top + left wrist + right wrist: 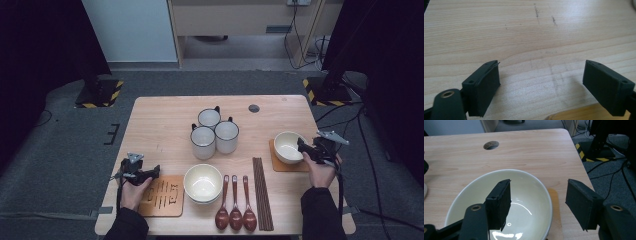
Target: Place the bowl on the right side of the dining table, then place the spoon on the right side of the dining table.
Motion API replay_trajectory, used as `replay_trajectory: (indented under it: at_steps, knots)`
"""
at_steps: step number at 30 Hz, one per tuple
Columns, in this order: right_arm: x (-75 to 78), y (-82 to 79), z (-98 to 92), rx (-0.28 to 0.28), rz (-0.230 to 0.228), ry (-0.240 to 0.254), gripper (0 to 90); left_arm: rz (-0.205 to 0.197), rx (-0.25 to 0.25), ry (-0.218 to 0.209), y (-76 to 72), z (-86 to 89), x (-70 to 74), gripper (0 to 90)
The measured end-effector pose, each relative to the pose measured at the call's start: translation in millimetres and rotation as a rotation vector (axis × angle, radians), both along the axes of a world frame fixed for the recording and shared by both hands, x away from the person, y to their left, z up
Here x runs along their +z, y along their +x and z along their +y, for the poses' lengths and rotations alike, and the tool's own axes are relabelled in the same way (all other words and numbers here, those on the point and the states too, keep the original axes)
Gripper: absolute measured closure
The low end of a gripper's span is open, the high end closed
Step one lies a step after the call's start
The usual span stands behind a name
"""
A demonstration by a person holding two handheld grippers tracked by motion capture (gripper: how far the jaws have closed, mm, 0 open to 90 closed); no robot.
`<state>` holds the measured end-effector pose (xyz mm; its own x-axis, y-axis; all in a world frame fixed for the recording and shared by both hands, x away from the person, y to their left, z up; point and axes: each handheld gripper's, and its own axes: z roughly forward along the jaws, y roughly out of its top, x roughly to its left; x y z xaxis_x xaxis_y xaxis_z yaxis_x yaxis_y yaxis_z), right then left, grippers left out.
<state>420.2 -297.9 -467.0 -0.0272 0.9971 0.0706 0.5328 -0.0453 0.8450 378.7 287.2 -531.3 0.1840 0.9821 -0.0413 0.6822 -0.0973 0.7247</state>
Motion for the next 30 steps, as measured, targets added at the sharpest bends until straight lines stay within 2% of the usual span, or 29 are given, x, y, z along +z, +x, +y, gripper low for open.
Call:
replay_trajectory:
  at_steps: [6,22,23,30]
  knots:
    - [5.7,-5.0,1.4,0.021,-0.021,0.007,32.1,-0.041,0.002,-0.046,-5.5,1.3,9.9,16.1]
    - [17.8,-17.8,12.0,0.098,-0.059,0.034,28.3,-0.150,-0.044,-0.122,-17.3,-11.9,43.5,19.1]
    - [19.3,-18.7,14.2,0.113,-0.057,0.033,28.2,-0.173,-0.051,-0.139,-19.4,-14.2,49.7,19.6]
    - [24.6,-23.5,19.1,0.145,-0.072,0.034,27.5,-0.216,-0.073,-0.180,-24.9,-20.6,66.7,21.1]
